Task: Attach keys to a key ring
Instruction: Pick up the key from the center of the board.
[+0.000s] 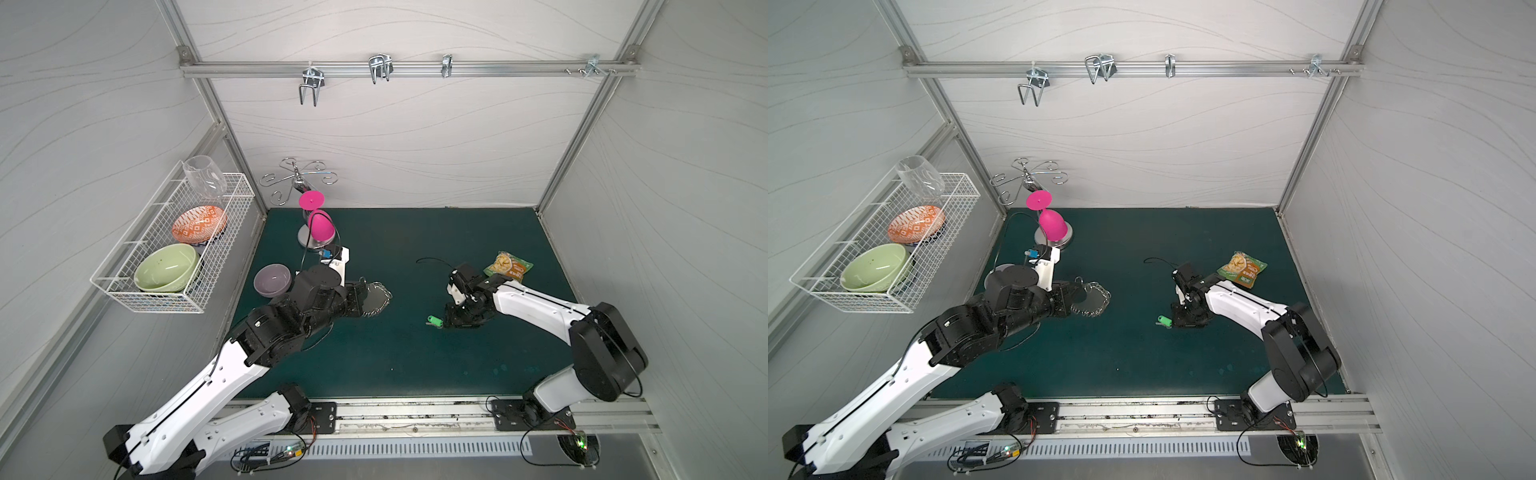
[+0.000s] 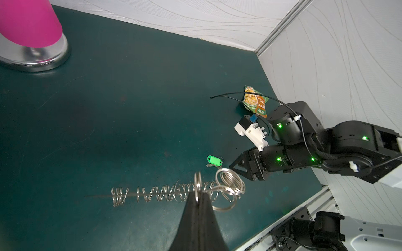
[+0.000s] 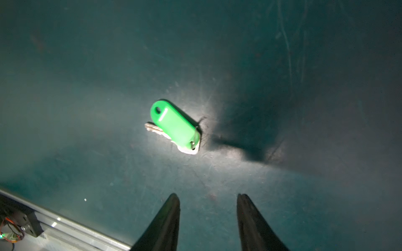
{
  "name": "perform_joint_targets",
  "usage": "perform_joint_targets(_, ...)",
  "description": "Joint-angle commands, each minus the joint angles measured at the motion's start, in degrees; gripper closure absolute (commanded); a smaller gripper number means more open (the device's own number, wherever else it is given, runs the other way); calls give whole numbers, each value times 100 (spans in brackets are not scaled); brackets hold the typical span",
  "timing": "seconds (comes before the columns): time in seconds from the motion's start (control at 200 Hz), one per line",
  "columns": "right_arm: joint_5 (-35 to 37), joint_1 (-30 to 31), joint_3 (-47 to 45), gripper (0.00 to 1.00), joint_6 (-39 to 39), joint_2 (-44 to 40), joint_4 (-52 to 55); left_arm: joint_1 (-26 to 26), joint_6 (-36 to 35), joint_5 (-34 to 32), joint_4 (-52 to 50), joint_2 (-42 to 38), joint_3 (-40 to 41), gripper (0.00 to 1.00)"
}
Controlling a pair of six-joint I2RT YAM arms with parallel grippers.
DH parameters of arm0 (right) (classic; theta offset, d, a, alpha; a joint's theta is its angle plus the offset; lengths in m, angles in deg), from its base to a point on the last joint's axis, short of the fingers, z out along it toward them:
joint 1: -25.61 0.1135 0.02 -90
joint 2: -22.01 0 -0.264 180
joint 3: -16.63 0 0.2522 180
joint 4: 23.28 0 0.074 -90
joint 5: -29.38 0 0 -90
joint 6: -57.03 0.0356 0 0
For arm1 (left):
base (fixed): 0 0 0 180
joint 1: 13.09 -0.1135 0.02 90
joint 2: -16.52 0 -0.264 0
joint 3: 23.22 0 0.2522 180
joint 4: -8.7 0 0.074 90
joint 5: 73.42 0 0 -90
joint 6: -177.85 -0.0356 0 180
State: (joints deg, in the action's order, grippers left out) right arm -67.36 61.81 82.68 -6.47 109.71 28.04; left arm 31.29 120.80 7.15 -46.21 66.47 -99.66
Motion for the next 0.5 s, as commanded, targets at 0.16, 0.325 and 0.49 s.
perform_joint_targets(0.16,-197,-47,176,63,232,358,-243,18,-62,69,539,-3,-275,100)
perform_joint_targets(0.325,-173,-48,289,66,224,560,-276,21,-61,40,497,-3,-289,100)
perform_joint_targets(0.49,-222,-55,425,69,259,738,-346,18,-69,25,500,7,-298,100)
